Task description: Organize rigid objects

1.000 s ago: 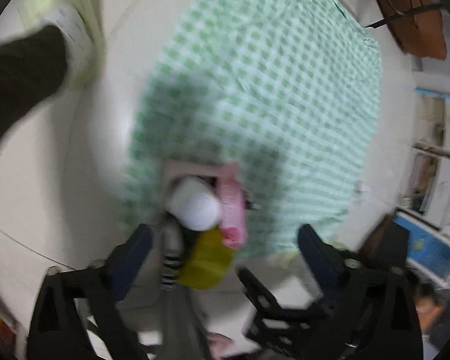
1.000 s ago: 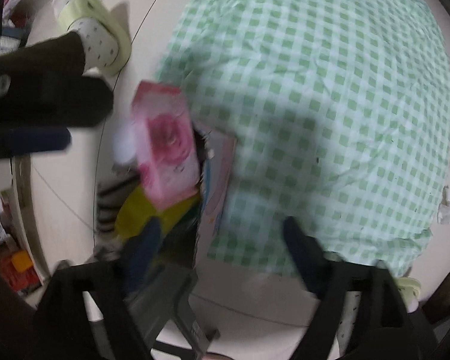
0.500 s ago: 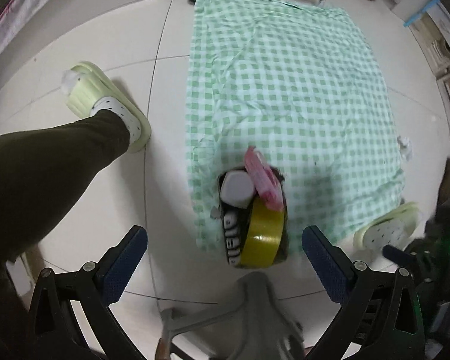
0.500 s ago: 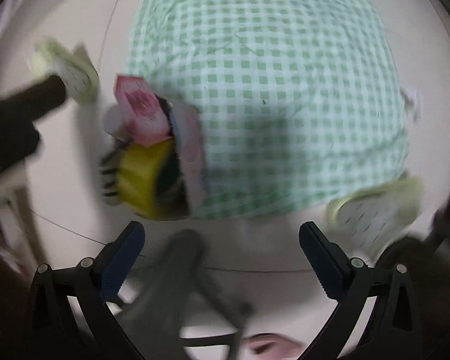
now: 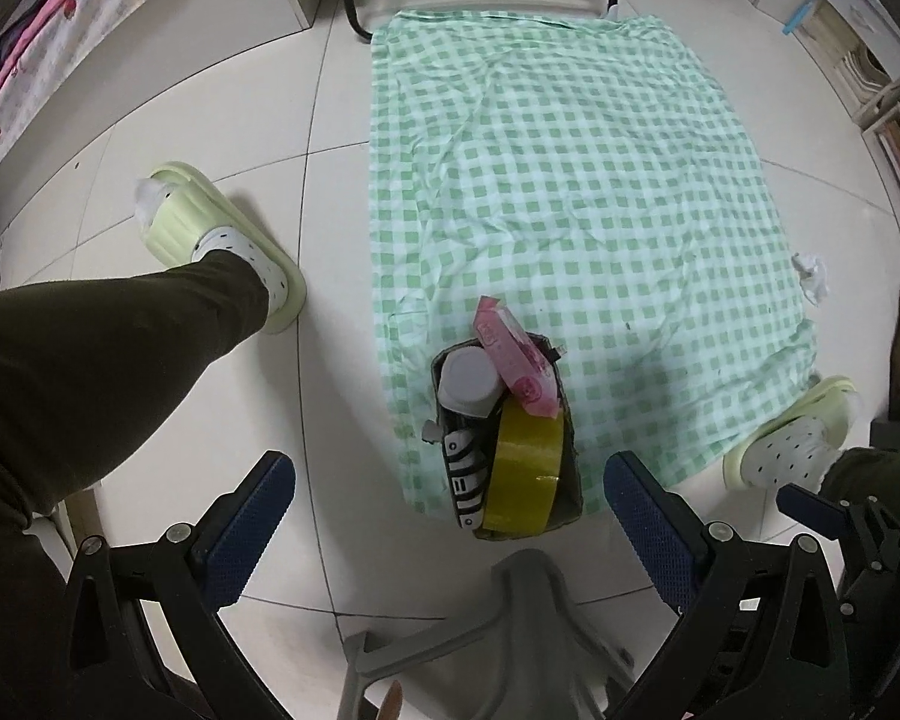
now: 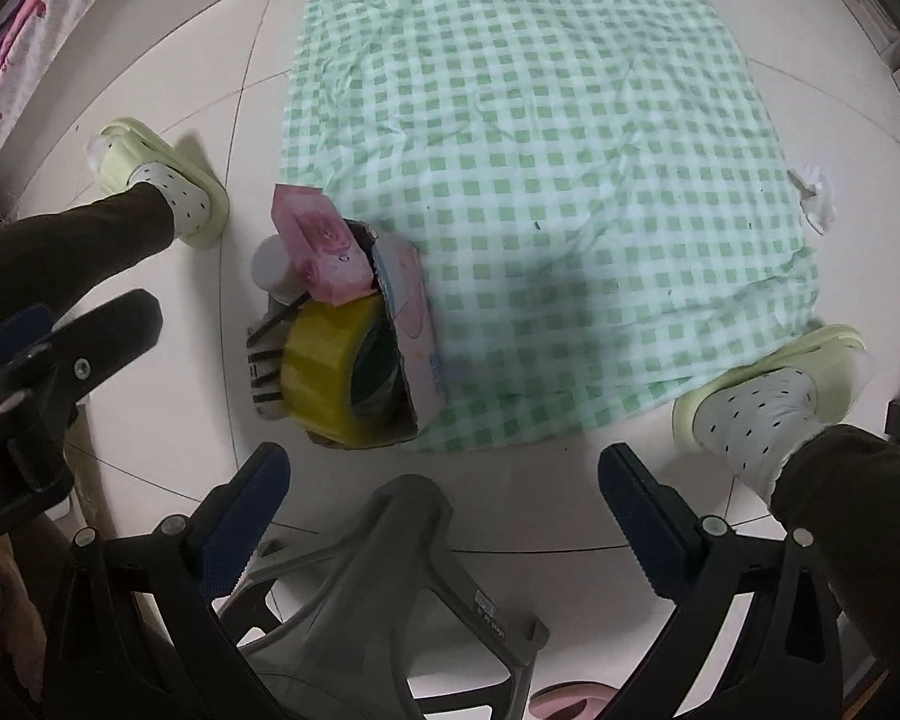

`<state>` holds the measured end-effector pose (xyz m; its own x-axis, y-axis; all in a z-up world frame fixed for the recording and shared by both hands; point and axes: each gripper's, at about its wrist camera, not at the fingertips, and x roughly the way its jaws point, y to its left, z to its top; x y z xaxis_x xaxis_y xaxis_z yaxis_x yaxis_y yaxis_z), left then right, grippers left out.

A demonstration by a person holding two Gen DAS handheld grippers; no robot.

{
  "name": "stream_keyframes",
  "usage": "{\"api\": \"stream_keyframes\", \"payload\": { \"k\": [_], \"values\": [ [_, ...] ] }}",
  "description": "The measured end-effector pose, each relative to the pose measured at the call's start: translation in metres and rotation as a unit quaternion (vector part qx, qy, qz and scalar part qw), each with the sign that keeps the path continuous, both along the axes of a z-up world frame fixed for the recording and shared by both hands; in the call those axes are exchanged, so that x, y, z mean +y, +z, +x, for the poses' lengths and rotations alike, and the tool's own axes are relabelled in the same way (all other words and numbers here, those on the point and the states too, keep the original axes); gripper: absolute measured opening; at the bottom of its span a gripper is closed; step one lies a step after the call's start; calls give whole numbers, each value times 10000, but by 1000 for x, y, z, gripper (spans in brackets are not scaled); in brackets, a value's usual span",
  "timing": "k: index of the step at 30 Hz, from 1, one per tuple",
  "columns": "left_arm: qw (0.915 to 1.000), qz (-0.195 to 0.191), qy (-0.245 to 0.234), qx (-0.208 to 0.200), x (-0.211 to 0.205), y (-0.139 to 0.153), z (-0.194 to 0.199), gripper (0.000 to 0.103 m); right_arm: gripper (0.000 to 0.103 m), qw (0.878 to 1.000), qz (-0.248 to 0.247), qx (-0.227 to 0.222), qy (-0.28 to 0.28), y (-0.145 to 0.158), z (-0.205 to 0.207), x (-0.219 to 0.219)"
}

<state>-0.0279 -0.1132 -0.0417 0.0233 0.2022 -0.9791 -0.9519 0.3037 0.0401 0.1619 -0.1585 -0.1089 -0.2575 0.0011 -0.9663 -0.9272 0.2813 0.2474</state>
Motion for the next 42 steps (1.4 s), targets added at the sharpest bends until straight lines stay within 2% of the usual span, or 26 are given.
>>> {"api": "stream_keyframes", "payload": {
  "k": [18, 42],
  "values": [
    [9998, -118, -100, 131, 4, -6, 4, 103, 103, 9994, 46, -153, 299, 1, -10, 6],
    [9996, -250, -44, 138, 6, -14, 8, 103, 103, 9998, -90, -54, 150, -5, -7, 8]
  ]
}}
